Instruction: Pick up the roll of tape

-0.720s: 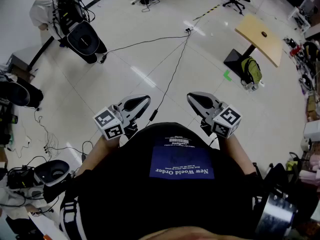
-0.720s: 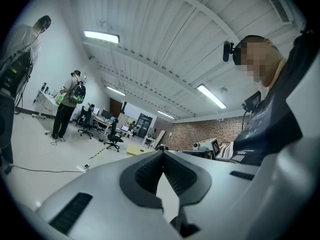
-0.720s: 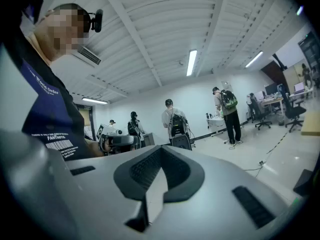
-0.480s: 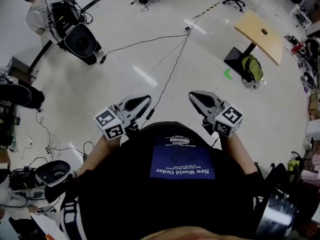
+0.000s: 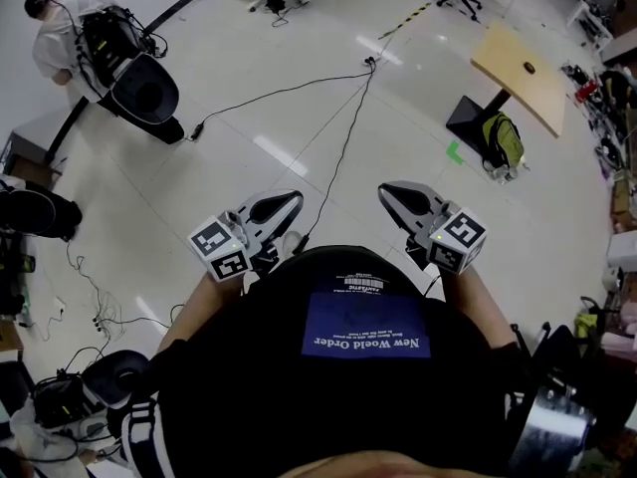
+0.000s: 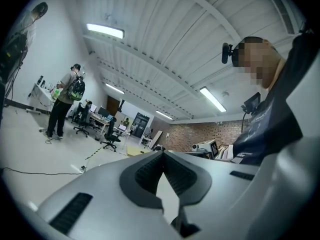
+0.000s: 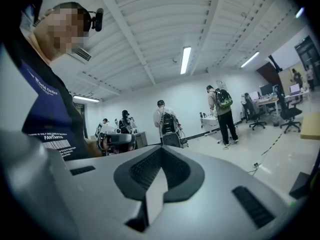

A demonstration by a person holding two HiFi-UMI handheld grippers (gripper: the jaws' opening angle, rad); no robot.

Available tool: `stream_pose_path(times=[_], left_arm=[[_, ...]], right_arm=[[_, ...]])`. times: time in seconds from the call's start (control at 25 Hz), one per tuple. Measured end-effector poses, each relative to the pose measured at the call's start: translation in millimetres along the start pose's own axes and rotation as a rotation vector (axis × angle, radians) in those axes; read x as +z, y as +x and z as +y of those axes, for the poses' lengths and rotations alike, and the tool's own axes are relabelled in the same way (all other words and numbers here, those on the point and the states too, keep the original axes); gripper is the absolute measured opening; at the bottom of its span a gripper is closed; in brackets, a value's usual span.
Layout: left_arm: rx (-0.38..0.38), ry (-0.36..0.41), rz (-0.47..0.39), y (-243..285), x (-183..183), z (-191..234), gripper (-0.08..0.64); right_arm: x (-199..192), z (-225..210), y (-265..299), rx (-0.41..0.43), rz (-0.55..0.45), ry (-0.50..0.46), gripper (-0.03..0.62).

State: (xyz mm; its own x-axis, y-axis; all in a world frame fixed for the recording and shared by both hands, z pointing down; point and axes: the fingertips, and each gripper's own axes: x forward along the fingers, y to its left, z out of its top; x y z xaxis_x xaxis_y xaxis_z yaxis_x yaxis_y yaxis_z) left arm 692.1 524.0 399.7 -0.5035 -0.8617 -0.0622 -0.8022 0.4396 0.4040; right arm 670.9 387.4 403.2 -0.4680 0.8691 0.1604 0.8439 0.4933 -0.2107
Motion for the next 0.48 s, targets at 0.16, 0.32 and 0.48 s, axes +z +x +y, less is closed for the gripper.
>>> stream_pose_path(times=[0.16,0.32,0.48], left_arm=[[-0.053,-0.004,0.000,-8,31,77,0.005],[-0.092,0.017,0.022,-9,64,141,0.005],[-0.100,0.028,0.024,-9,86,192,0.005]], right_arm=[[20,-31,72,-0.066,-0.022,0.027,-0.015],[43,-63,130,-0.110,-0.064,0.032,-0.015],[61,-94,170,-0.153,-0.091,0.041,-0.015]])
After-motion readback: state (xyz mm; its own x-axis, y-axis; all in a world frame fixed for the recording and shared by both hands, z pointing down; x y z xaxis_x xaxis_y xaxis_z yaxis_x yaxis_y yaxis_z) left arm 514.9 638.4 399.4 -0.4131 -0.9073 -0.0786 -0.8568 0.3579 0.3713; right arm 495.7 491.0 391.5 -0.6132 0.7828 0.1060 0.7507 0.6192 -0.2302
